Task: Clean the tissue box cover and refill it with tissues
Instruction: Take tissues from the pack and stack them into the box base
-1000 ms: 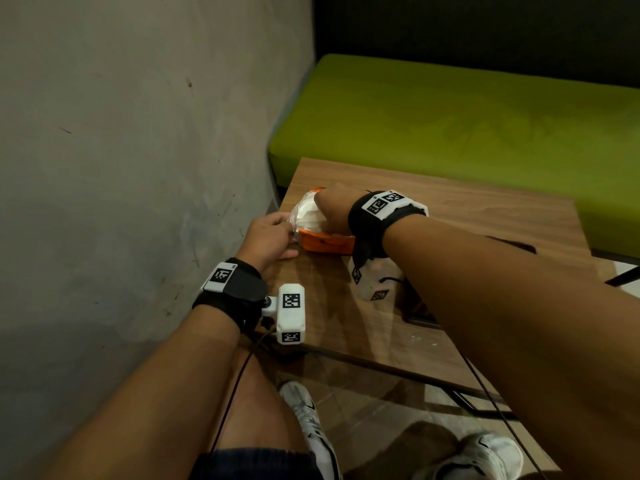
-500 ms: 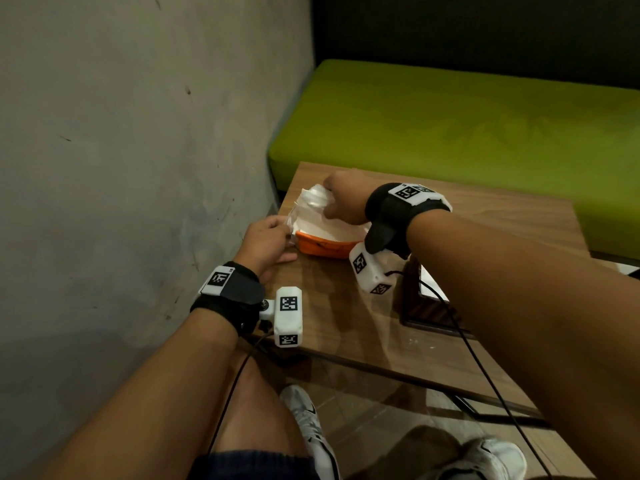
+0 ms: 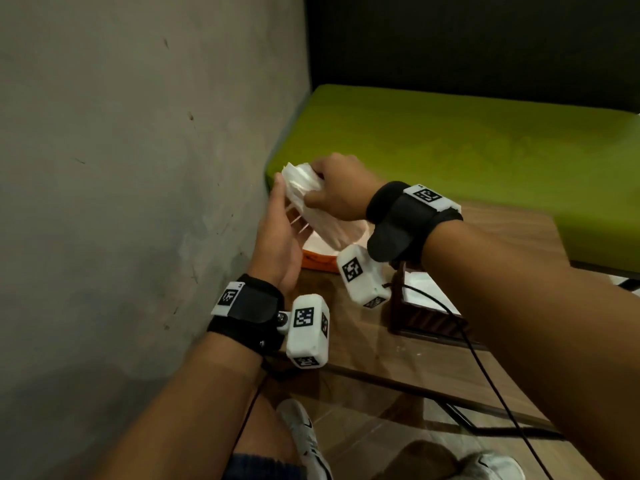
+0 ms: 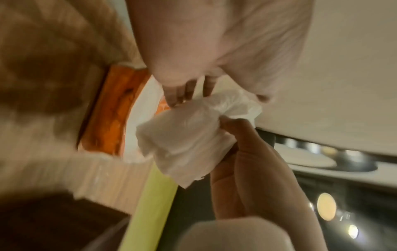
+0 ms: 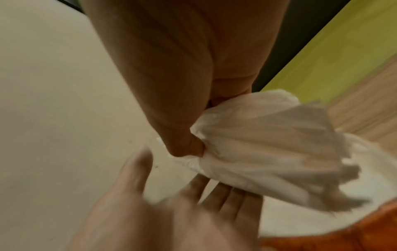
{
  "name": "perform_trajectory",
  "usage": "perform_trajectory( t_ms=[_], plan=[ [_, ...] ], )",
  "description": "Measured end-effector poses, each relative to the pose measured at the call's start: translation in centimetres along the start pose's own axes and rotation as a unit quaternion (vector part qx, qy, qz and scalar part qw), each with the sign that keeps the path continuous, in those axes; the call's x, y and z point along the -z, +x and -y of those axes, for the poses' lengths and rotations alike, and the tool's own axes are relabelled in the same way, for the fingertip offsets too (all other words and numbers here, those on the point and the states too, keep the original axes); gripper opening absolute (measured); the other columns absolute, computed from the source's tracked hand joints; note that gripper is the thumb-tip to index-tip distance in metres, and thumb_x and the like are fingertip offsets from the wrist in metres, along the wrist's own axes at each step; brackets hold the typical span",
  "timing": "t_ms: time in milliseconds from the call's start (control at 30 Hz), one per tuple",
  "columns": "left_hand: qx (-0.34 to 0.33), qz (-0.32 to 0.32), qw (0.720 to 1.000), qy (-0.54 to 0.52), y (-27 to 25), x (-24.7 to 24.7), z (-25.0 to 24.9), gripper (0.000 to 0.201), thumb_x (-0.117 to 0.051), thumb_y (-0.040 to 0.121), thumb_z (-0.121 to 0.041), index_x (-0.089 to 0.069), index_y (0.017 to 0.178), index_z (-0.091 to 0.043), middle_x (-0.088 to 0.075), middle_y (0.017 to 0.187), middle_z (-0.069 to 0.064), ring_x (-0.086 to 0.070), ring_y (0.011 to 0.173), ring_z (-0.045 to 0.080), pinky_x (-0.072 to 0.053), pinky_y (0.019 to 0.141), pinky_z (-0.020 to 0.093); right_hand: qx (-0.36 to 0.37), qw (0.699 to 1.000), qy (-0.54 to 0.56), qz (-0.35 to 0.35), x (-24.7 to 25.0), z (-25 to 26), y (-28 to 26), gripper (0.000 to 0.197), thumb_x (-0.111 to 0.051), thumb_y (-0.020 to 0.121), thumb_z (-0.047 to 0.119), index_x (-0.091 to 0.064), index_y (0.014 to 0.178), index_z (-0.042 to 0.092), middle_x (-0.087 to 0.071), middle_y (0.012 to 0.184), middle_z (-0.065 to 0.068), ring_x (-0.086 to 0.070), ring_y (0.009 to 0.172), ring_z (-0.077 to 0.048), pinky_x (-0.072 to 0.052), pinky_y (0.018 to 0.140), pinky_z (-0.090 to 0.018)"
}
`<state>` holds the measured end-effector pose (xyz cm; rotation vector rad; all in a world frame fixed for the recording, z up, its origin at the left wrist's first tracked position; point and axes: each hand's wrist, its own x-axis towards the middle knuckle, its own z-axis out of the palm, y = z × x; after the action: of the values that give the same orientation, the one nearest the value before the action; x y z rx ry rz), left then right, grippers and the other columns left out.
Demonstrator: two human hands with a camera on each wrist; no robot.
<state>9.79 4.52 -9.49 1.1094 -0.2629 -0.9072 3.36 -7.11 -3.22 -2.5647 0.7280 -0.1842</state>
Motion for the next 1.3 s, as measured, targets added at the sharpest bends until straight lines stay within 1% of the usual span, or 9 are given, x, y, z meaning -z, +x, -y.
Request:
perform_trajectory(
  t_ms=[100,300,400,533,733,867,967,1167,1300],
  plan=[
    [0.040,0.105,0.982,-0.152,-1.6,-2.0,-0.5,0.079,-0.039,0.101,-0.075,-0.061,0.145,-0.012,-0.069,0.137,0.019,-0.066,0.130,0.035,-0.054,0.107,0.055,0.030,0.999,0.002,0.014,0.6,1.3,-2.5,0.029,-0.071,0.091,0.037,-0.062,0.086,0.009,-0.061,0.079,-0.005,-0.055,0.074,-0.027,-0.036,0.055,-0.031],
    [0.081,0.129,0.961,-0.232,-3.6,-4.2,1.3,0.069,-0.043,0.105,-0.064,-0.073,0.132,-0.009,-0.072,0.125,0.023,-0.073,0.113,0.038,-0.056,0.102,0.058,-0.016,0.978,0.205,0.039,5.0,-1.1,-8.1,0.020,-0.068,0.099,0.030,-0.077,0.107,0.013,-0.078,0.091,-0.001,-0.075,0.078,-0.018,-0.064,0.074,-0.029],
    [0.093,0.123,0.965,-0.212,-3.9,-5.5,2.3,0.079,-0.049,0.100,-0.070,-0.051,0.157,-0.015,-0.068,0.130,0.021,-0.069,0.115,0.040,-0.056,0.101,0.059,-0.012,0.969,0.247,0.015,6.2,-2.9,-10.4,0.014,-0.069,0.099,0.017,-0.076,0.108,0.010,-0.078,0.092,-0.005,-0.074,0.077,-0.016,-0.064,0.070,-0.030],
    [0.110,0.126,0.962,-0.215,-4.4,-7.3,3.6,0.096,-0.043,0.090,-0.088,-0.051,0.157,-0.020,-0.055,0.154,0.022,-0.054,0.142,0.044,-0.039,0.117,0.065,-0.026,0.969,0.247,0.014,6.4,-4.1,-12.8,0.010,-0.069,0.098,0.010,-0.074,0.106,0.006,-0.078,0.090,-0.011,-0.072,0.068,-0.018,-0.065,0.063,-0.035],
    [0.123,0.137,0.949,-0.256,-4.6,-7.4,4.3,0.118,-0.037,0.078,-0.101,-0.050,0.155,-0.012,-0.051,0.156,0.028,-0.049,0.145,0.048,-0.031,0.120,0.070,-0.083,0.991,0.053,-0.085,6.1,-5.2,-13.7,0.022,-0.080,0.087,0.032,-0.066,0.091,0.015,-0.066,0.084,0.003,-0.059,0.072,-0.012,-0.046,0.059,-0.029],
    [0.122,0.169,0.952,-0.225,-5.2,-7.6,4.3,0.086,-0.058,0.086,-0.082,-0.054,0.137,-0.013,-0.054,0.133,0.021,-0.054,0.128,0.038,-0.033,0.122,0.061,-0.094,0.991,0.086,-0.026,5.3,-5.8,-14.2,0.028,-0.086,0.082,0.024,-0.065,0.089,0.007,-0.064,0.083,0.012,-0.062,0.088,0.002,-0.045,0.060,-0.022],
    [0.132,0.176,0.950,-0.221,-5.9,-7.5,4.2,0.063,-0.059,0.098,-0.063,-0.063,0.129,-0.008,-0.061,0.125,0.017,-0.058,0.126,0.037,-0.036,0.122,0.060,-0.107,0.980,0.162,-0.044,5.4,-5.9,-14.4,0.022,-0.084,0.084,0.015,-0.063,0.080,0.010,-0.059,0.072,0.015,-0.056,0.067,0.018,-0.042,0.053,-0.009],
    [0.116,0.170,0.953,-0.221,-7.0,-7.9,3.8,0.057,-0.047,0.107,-0.054,-0.061,0.138,-0.008,-0.075,0.121,0.023,-0.076,0.107,0.039,-0.062,0.090,0.055,-0.121,0.973,0.186,-0.061,5.6,-6.1,-15.8,0.024,-0.081,0.087,0.030,-0.060,0.088,0.018,-0.066,0.087,-0.001,-0.068,0.081,-0.024,-0.063,0.075,-0.050],
    [0.114,0.198,0.944,-0.239,-7.3,-8.4,4.3,0.077,-0.042,0.104,-0.069,-0.062,0.143,-0.007,-0.064,0.141,0.027,-0.067,0.126,0.043,-0.053,0.106,0.061,-0.082,0.973,0.142,-0.163,5.3,-5.9,-16.0,0.030,-0.070,0.093,0.048,-0.059,0.099,0.021,-0.062,0.094,0.001,-0.061,0.085,-0.020,-0.053,0.064,-0.032]
  ],
)
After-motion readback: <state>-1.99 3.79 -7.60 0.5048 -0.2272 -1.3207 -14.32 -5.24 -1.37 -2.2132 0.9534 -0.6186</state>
